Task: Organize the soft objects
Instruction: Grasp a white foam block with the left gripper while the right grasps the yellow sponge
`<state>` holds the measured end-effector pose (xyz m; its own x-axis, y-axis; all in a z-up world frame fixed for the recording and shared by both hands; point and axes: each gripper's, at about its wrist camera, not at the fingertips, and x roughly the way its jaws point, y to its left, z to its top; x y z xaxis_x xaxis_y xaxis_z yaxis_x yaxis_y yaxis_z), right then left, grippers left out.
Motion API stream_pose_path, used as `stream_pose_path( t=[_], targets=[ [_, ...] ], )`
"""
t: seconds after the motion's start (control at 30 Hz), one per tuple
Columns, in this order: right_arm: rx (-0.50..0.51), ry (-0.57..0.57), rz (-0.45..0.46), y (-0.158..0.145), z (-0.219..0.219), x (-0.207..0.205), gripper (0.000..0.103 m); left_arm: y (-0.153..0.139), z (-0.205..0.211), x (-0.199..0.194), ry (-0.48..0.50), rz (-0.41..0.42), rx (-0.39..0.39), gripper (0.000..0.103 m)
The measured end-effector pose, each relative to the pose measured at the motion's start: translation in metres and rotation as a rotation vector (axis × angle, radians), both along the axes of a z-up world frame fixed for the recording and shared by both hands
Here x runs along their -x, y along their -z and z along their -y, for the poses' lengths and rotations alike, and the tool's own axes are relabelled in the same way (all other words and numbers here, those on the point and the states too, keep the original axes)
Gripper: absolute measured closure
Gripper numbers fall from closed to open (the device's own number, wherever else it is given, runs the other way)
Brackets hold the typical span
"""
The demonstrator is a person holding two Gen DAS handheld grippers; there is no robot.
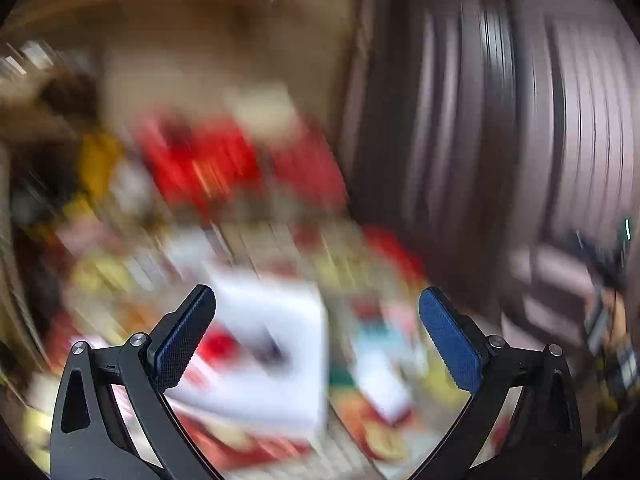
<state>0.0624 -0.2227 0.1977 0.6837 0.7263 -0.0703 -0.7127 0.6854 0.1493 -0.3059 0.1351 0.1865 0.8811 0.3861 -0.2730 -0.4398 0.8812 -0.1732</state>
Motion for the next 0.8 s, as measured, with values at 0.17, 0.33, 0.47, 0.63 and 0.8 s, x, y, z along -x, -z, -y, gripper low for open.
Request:
stream_pose_path(
  t=[0.17,0.33,0.47,0.63,0.8],
  targets=[
    [0.277,-0.197,-0.233,0.089,-0.112,-0.021,0.013,0.112,0.023,-0.119,0.197,-0.296,0.133,0.001],
    [0.349,-0.224,-0.422,0.146,-0.153,-0.039,0.013,0.132,0.056,-0.161,0.223,-0.387,0.02,0.001],
    [0.325,-0.195,-0.501,0.149,-0.173,-0.059,0.013,0.132,0.051,-0.184,0.202,-0.421,-0.022,0.001],
    [0.314,-0.134,-0.571,0.16,-0.195,-0.061,0.013,0.15,0.035,-0.205,0.181,-0.487,0.096,0.001],
    [0.305,-0.094,-0.602,0.171,-0.202,-0.066,0.014,0.155,0.036,-0.21,0.173,-0.459,0.122,0.03]
  ],
)
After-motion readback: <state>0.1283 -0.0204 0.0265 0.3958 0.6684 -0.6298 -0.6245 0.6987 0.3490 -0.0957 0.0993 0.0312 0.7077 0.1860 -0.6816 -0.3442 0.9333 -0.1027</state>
